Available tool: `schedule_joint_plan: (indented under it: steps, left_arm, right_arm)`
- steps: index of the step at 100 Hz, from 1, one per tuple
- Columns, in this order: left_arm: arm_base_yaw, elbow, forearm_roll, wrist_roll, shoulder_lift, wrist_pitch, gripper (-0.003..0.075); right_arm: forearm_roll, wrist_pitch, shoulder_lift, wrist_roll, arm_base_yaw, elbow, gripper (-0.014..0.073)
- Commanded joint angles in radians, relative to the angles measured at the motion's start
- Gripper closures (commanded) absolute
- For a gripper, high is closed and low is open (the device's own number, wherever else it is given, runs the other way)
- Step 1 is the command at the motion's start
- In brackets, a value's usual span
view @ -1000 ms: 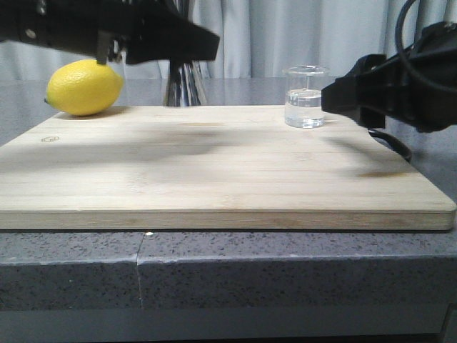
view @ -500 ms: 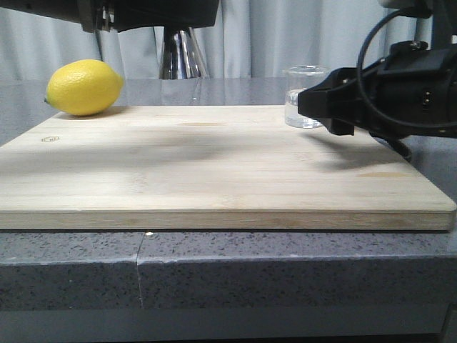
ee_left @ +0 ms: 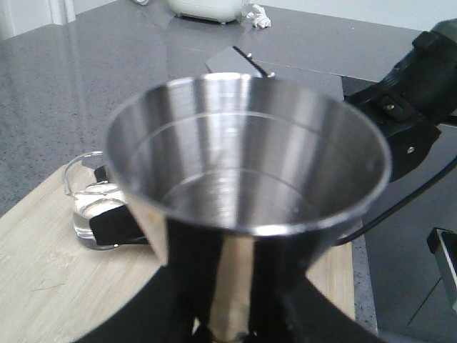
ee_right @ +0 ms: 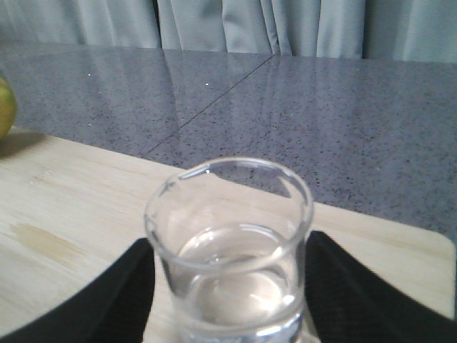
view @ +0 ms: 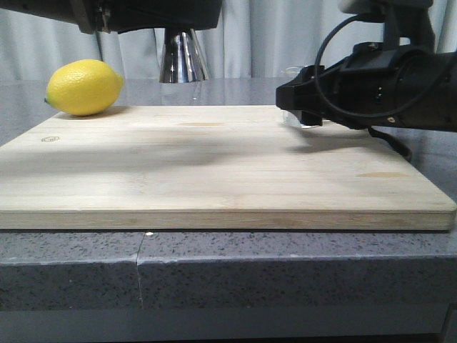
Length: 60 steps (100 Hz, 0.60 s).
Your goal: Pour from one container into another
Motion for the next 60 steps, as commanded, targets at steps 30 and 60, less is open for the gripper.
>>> schedule_joint_plan:
  steps: [30,60]
  left_arm:
    - [-0.008,-0.03,-0.035,-0.024,-0.045,0.064,0.074]
    - [-0.008,-0.03,-0.035,-0.024,-0.045,0.064,0.074]
  right_arm:
    - [-0.007,-0.071,0.014,-0.003,0.001,-0.082,0.0192]
    - [-0.008,-0.071,0.014,-0.003,0.001,-0.082,0.0312]
